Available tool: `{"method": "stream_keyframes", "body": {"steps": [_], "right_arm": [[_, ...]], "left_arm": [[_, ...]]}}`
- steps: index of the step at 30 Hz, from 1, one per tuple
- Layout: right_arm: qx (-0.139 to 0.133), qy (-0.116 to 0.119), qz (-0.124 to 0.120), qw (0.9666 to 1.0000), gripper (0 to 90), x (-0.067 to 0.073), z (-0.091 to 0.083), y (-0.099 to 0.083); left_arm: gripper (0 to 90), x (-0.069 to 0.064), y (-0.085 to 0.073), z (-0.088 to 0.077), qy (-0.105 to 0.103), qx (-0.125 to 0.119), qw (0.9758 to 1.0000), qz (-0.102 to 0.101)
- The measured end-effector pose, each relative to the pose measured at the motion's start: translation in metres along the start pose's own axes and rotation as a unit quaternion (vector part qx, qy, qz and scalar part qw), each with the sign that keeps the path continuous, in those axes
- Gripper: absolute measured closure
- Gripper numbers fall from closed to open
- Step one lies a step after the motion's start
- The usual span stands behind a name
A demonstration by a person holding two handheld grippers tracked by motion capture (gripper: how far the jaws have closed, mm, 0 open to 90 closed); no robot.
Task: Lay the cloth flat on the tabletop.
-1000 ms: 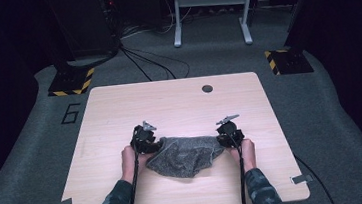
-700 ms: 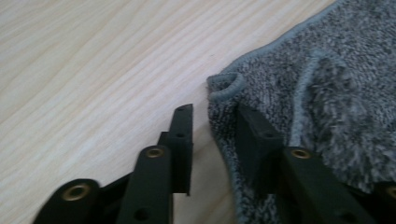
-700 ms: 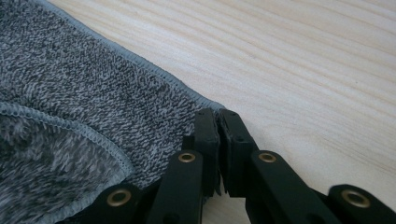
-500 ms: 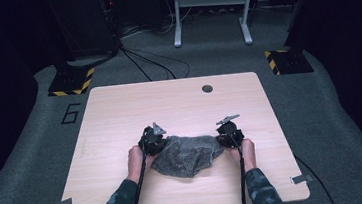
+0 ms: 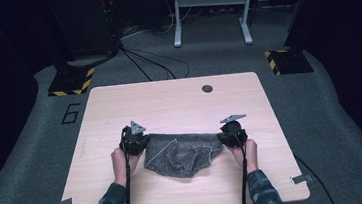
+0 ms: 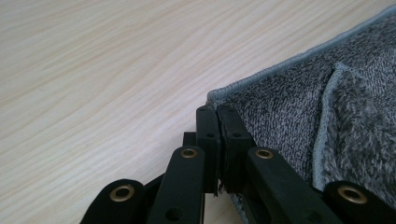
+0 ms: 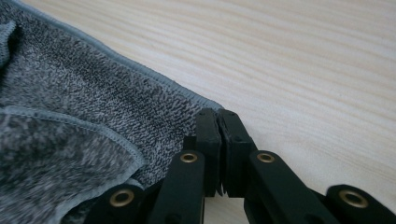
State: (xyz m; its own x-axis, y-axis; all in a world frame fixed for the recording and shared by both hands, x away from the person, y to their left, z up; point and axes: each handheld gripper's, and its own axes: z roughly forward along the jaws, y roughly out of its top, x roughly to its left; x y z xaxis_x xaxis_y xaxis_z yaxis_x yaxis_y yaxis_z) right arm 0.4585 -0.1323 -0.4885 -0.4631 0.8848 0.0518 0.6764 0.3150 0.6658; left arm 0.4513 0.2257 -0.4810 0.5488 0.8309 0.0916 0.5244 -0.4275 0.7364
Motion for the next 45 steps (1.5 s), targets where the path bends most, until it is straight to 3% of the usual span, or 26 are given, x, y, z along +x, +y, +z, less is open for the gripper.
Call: {"method": "stream_keyframes", "body": {"steps": [5,9,14,20,21,22,27,30,32,34,36,39,41,42,43,44,45], "right_arm": [[-0.013,0.008,-0.003,0.9999,87.8,0.004,-0.009,0.003],[-0.019,0.026,0.002,0.9995,88.1,0.009,-0.013,-0.001],[-0.017,0.031,0.002,0.9994,88.5,0.016,-0.020,-0.008],[-0.021,0.033,0.005,0.9992,88.7,0.018,-0.024,-0.007],[-0.024,0.034,-0.006,0.9991,88.8,0.016,-0.024,-0.006],[-0.023,0.031,0.003,0.9992,88.8,0.017,-0.024,-0.004],[-0.026,0.014,-0.011,0.9995,89.1,0.006,-0.015,0.024],[-0.033,-0.003,-0.018,0.9993,89.2,-0.001,-0.010,0.058],[-0.043,-0.026,-0.034,0.9982,89.2,-0.006,-0.010,0.086],[-0.064,-0.044,-0.041,0.9961,89.3,-0.010,-0.018,0.118],[-0.101,-0.064,-0.055,0.9913,89.3,-0.013,-0.038,0.151],[-0.170,-0.078,-0.088,0.9783,89.3,-0.010,-0.081,0.187],[-0.203,-0.077,-0.105,0.9704,89.2,-0.004,-0.107,0.196],[-0.203,-0.077,-0.105,0.9704,89.2,-0.004,-0.107,0.196],[-0.225,-0.068,-0.115,0.9652,89.2,0.001,-0.123,0.190],[-0.227,-0.061,-0.119,0.9646,89.2,0.003,-0.127,0.182],[-0.227,-0.061,-0.119,0.9646,89.2,0.003,-0.127,0.182]], "left_arm": [[88.3,0.000,-0.006,-0.009,-0.012,-0.001,0.9999,0.000],[88.6,0.000,-0.015,-0.012,-0.032,-0.003,0.9994,-0.015],[89.0,-0.001,-0.024,-0.016,-0.047,0.000,0.9985,-0.027],[89.4,-0.002,-0.023,-0.016,-0.045,-0.001,0.9984,-0.035],[89.4,0.000,-0.023,-0.014,-0.046,0.001,0.9985,-0.031],[89.4,0.001,-0.021,-0.012,-0.046,0.002,0.9984,-0.034],[89.6,0.015,-0.001,0.005,-0.043,-0.002,0.9984,-0.037],[89.7,0.032,0.027,0.012,-0.030,-0.005,0.9991,-0.030],[89.7,0.046,0.055,0.011,-0.010,-0.024,0.9991,-0.033],[89.7,0.061,0.090,0.000,0.010,-0.055,0.9977,-0.037],[89.7,0.073,0.127,-0.026,0.031,-0.097,0.9944,-0.027],[89.7,0.076,0.164,-0.068,0.055,-0.144,0.9880,0.004],[89.7,0.073,0.167,-0.087,0.059,-0.163,0.9847,0.020],[89.7,0.073,0.167,-0.087,0.059,-0.163,0.9847,0.020],[89.7,0.068,0.155,-0.094,0.049,-0.172,0.9836,0.025],[89.6,0.061,0.139,-0.093,0.041,-0.167,0.9846,0.032],[89.6,0.061,0.139,-0.093,0.041,-0.167,0.9846,0.032]]}}
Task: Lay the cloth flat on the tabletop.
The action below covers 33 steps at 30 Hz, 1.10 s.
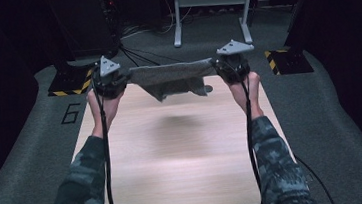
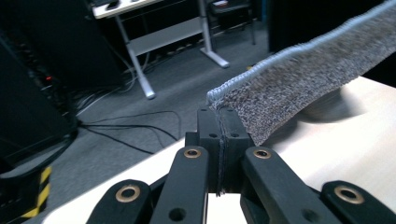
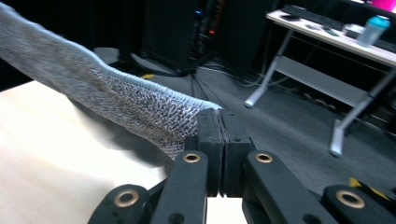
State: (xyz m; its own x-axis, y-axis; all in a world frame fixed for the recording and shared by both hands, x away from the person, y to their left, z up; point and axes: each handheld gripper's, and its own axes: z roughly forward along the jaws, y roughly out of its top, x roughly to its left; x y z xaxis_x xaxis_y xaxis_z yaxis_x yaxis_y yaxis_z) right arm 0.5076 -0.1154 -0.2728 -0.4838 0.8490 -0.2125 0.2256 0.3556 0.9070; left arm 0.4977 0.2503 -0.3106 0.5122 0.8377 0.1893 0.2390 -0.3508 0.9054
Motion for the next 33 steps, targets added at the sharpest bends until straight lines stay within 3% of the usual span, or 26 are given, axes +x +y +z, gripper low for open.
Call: {"method": "stream_keyframes", "body": {"steps": [2,3,4,5,8,11,12,13,14,20,23,25,27,29,30,31,33], "right_arm": [[0.010,0.018,-0.009,0.9998,89.1,0.012,-0.009,-0.025],[0.025,0.030,-0.013,0.9992,89.0,0.020,-0.010,-0.046],[0.040,0.037,-0.018,0.9984,89.0,0.026,-0.010,-0.061],[0.047,0.045,-0.014,0.9977,89.0,0.032,-0.010,-0.075],[0.082,0.071,0.001,0.9941,88.8,0.050,-0.012,-0.118],[0.112,0.089,0.014,0.9896,88.6,0.064,-0.013,-0.154],[0.112,0.089,0.014,0.9896,88.6,0.064,-0.013,-0.154],[0.126,0.094,0.030,0.9870,88.4,0.071,-0.014,-0.173],[0.137,0.099,0.039,0.9848,88.3,0.074,-0.015,-0.182],[0.161,0.108,0.059,0.9791,87.5,0.086,-0.023,-0.211],[0.173,0.111,0.068,0.9763,85.0,0.086,-0.031,-0.223],[0.178,0.118,0.079,0.9737,79.5,0.083,-0.039,-0.232],[0.181,0.123,0.092,0.9715,71.2,0.078,-0.047,-0.241],[0.177,0.122,0.106,0.9707,66.6,0.070,-0.055,-0.246],[0.177,0.122,0.106,0.9707,66.6,0.070,-0.055,-0.246],[0.173,0.122,0.121,0.9697,63.0,0.064,-0.061,-0.249],[0.172,0.120,0.127,0.9694,56.7,0.057,-0.064,-0.249]], "left_arm": [[89.6,-0.010,-0.024,-0.002,-0.013,0.010,0.9999,0.002],[89.6,-0.023,-0.051,-0.002,-0.028,0.022,0.9994,0.001],[89.6,-0.023,-0.051,-0.002,-0.028,0.022,0.9994,0.001],[89.6,-0.037,-0.082,-0.001,-0.043,0.044,0.9981,0.002],[89.5,-0.056,-0.124,-0.002,-0.064,0.068,0.9955,-0.011],[89.4,-0.070,-0.153,-0.006,-0.079,0.088,0.9927,-0.022],[89.4,-0.070,-0.153,-0.006,-0.079,0.088,0.9927,-0.022],[89.3,-0.078,-0.166,-0.009,-0.088,0.097,0.9910,-0.029],[89.3,-0.081,-0.171,-0.011,-0.092,0.100,0.9902,-0.033],[89.0,-0.094,-0.191,-0.019,-0.105,0.114,0.9867,-0.048],[87.7,-0.098,-0.202,-0.023,-0.142,0.139,0.9782,-0.061],[84.6,-0.099,-0.206,-0.029,-0.160,0.147,0.9739,-0.067],[74.8,-0.098,-0.208,-0.035,-0.171,0.151,0.9710,-0.072],[59.0,-0.095,-0.208,-0.045,-0.170,0.137,0.9726,-0.081],[45.4,-0.095,-0.208,-0.045,-0.170,0.137,0.9726,-0.081],[45.4,-0.092,-0.207,-0.048,-0.164,0.138,0.9733,-0.083],[38.0,-0.085,-0.203,-0.052,-0.159,0.130,0.9741,-0.096]]}}
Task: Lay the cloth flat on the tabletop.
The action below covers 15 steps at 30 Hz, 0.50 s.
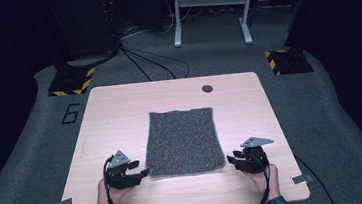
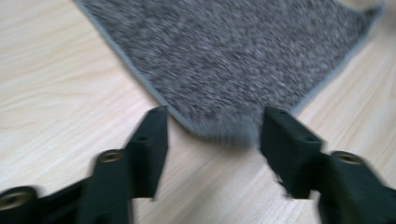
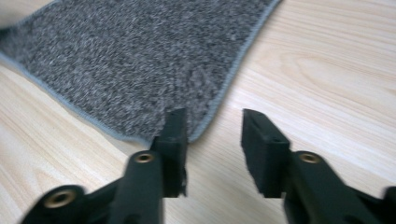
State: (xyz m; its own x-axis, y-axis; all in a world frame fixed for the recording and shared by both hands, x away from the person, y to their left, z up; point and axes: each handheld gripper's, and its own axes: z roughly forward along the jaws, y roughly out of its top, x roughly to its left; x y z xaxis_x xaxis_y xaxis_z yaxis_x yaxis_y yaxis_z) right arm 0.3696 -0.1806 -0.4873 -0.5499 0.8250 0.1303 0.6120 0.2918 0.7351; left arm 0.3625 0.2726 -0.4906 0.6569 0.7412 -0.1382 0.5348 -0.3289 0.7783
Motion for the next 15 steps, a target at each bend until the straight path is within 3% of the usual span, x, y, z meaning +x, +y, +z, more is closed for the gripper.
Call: {"method": "stream_keyframes", "body": {"steps": [4,6,9,12,13,14,15], "right_arm": [[-0.013,-0.004,0.019,0.9997,39.3,-0.005,0.000,0.011],[-0.009,-0.006,0.018,0.9998,30.7,-0.003,0.007,0.018],[0.009,-0.007,0.010,0.9999,17.6,0.000,0.027,0.026],[0.027,-0.019,0.006,0.9994,10.8,0.000,0.048,0.029],[0.033,-0.024,0.014,0.9991,9.6,0.001,0.053,0.029],[0.036,-0.029,-0.001,0.9989,9.3,-0.001,0.057,0.028],[0.042,-0.032,0.001,0.9986,9.0,-0.001,0.060,0.027]], "left_arm": [[28.2,0.014,0.018,-0.007,0.027,-0.015,0.9995,-0.008],[25.4,0.016,0.026,0.000,0.042,-0.006,0.9991,-0.005],[20.1,0.018,0.032,0.019,0.041,0.016,0.9989,-0.015],[15.4,0.016,0.032,0.039,0.054,0.049,0.9974,-0.004],[15.5,0.015,0.031,0.042,0.060,0.059,0.9965,0.005],[15.3,0.012,0.029,0.047,0.066,0.065,0.9957,0.006],[15.1,0.010,0.028,0.049,0.071,0.076,0.9944,0.017]]}}
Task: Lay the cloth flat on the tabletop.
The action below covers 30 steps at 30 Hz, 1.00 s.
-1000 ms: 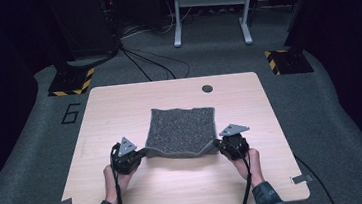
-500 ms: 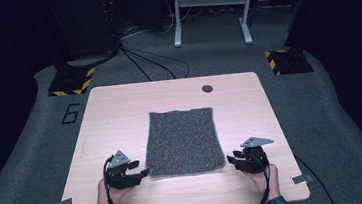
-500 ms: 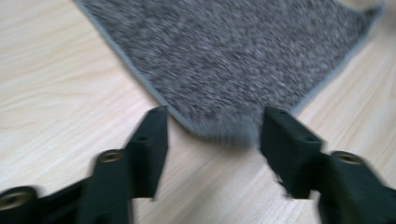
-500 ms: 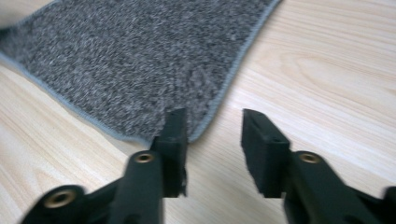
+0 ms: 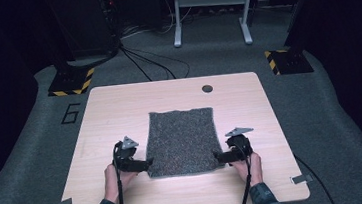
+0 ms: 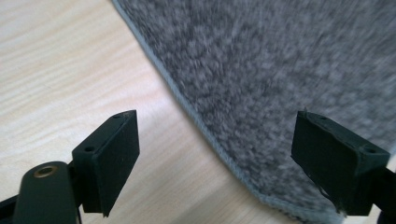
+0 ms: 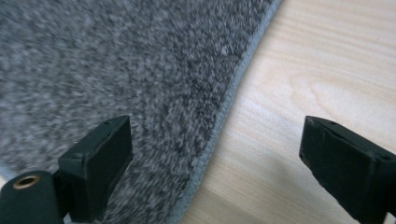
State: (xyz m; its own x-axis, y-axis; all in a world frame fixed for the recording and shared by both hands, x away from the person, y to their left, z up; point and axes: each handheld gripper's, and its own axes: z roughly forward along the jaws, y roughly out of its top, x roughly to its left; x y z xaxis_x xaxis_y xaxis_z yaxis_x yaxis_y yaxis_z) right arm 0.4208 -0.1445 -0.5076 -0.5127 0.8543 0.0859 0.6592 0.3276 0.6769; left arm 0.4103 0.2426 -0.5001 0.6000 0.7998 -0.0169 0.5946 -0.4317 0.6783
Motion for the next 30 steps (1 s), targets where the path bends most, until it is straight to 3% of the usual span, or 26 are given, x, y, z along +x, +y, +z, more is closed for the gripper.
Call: {"method": "stream_keyframes", "body": {"steps": [1,7,14,20,30], "right_arm": [[0.003,-0.004,0.010,0.9999,9.1,0.001,0.002,-0.001],[0.010,-0.022,0.000,0.9997,11.6,-0.002,0.003,-0.011],[0.013,-0.038,-0.016,0.9991,10.2,-0.001,0.002,-0.015],[0.005,-0.037,-0.019,0.9991,6.3,-0.004,0.001,-0.020],[0.007,-0.045,-0.012,0.9989,0.0,-0.008,-0.003,-0.027]], "left_arm": [[15.1,-0.002,-0.001,0.002,0.001,0.007,1.0000,0.006],[15.8,-0.005,-0.008,0.003,0.013,0.030,0.9991,0.026],[15.9,-0.005,-0.017,0.000,0.018,0.042,0.9984,0.034],[16.6,-0.006,-0.028,-0.004,0.022,0.029,0.9990,0.025],[16.5,-0.023,-0.038,-0.012,0.032,0.024,0.9990,0.021]]}}
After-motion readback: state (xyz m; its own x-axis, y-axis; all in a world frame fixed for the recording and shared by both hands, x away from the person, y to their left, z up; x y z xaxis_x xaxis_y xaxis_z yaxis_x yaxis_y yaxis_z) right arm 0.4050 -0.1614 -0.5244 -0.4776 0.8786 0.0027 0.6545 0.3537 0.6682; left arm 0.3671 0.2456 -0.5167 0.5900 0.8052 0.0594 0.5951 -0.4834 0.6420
